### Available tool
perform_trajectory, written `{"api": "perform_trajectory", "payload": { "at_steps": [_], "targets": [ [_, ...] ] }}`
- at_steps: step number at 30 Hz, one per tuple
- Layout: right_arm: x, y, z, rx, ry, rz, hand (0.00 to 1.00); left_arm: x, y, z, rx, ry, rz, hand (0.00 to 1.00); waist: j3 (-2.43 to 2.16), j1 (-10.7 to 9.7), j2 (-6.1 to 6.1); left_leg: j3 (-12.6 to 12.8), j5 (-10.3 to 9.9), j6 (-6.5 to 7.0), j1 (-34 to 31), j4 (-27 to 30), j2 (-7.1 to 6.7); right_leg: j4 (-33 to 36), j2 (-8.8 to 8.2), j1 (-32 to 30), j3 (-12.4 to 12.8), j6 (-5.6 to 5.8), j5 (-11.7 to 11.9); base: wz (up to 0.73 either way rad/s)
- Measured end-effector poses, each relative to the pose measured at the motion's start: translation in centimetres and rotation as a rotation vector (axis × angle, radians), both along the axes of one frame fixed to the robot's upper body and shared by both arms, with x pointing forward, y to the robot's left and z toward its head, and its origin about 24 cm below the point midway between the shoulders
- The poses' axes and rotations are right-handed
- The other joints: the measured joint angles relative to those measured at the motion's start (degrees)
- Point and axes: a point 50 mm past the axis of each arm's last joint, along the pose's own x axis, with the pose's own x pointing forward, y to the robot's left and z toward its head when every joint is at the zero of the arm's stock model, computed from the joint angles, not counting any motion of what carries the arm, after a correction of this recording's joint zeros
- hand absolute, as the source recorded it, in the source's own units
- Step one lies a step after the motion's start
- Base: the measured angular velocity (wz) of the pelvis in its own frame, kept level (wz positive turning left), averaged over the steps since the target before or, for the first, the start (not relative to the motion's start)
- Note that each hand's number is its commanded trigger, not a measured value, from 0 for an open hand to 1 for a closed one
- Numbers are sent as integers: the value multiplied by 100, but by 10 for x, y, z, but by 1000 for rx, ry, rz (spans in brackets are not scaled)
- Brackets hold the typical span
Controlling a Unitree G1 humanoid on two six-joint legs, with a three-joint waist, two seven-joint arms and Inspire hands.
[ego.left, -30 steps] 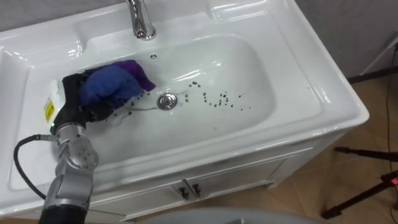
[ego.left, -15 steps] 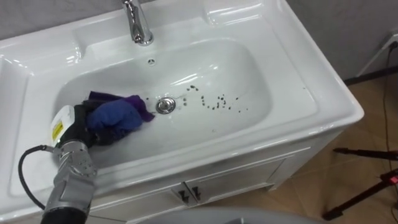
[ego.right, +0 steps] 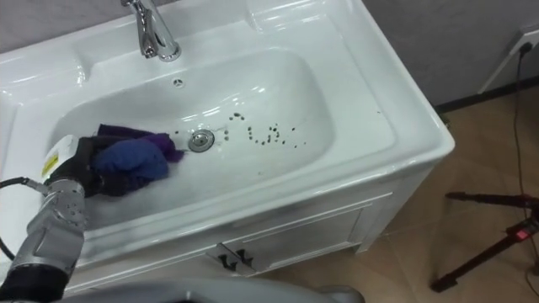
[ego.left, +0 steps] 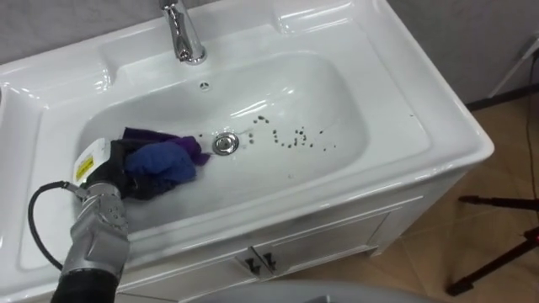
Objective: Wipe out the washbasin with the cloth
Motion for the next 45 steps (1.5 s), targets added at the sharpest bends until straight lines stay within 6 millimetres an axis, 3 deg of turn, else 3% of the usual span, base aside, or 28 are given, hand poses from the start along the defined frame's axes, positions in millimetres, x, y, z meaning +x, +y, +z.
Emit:
{"api": "perform_trajectory", "payload": {
  "at_steps": [12,24,31,33,43,45],
  "targets": [
    [2,-1,1,-19,-17,-10,0,10,-3,8,81,75,-80,100,47,-145,13,-11,0,0,-28,-2,-5,-9,-5,-32,32,0,0,1],
    [4,-1,0,-9,-38,-12,0,14,-10,4,46,123,-124,100,53,-290,26,88,0,0,-79,-12,2,73,-2,-163,153,3,-1,-5],
    [2,0,0,-16,-68,-73,0,20,-18,4,34,113,-161,100,103,-344,-67,128,0,0,-88,-15,-2,86,-11,-157,140,8,-4,0],
    [3,1,0,-16,-69,-74,0,20,-20,3,37,113,-166,100,105,-449,-111,129,0,0,-72,-8,-7,78,-11,-153,154,19,-11,2],
    [-10,3,-1,-36,-7,-82,0,18,-34,-9,34,82,-160,100,88,-600,-161,258,0,0,-3,-16,-8,95,-23,-163,196,31,-18,-4],
    [-13,5,-2,-32,9,-86,0,21,-37,-11,25,73,-156,100,61,-608,-206,271,0,0,1,-16,-6,98,-19,-163,198,31,-18,0]
  ]
}}
